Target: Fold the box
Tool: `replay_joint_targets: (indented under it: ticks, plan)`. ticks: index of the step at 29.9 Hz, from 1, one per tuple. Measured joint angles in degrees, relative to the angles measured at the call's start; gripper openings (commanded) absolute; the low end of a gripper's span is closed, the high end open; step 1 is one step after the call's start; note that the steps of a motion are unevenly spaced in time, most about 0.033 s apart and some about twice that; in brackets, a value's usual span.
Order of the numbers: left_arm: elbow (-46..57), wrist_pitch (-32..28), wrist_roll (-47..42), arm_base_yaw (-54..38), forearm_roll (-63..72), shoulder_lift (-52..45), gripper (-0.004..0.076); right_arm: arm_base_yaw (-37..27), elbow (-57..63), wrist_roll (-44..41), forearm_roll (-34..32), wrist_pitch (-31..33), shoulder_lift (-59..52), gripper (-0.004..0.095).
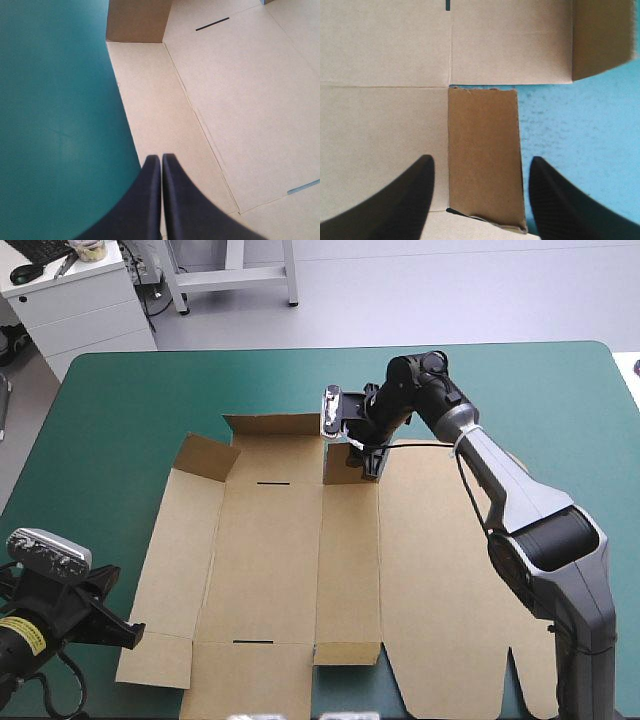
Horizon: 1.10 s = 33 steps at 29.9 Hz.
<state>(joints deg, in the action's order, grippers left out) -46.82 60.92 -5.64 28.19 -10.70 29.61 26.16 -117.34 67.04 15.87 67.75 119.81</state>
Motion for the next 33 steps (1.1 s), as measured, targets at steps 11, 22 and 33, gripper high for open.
replay_joint_targets:
  ticks: [11, 22, 33]
  plan:
    - [0.0, 0.0, 0.0, 0.0, 0.2, 0.0, -0.001, -0.2, 0.1, -6.2, 0.0, -0.1, -1.8, 0.0316]
    - [0.0, -0.1, 0.0, 0.0, 0.6, 0.0, -0.001, -1.6, 0.1, -23.0, -2.4, 3.4, -9.2, -0.0018]
    - [0.0, -0.3, 0.0, 0.0, -1.9, -0.1, -0.001, -7.9, 5.3, -46.0, -4.1, 3.6, -19.3, -0.0018]
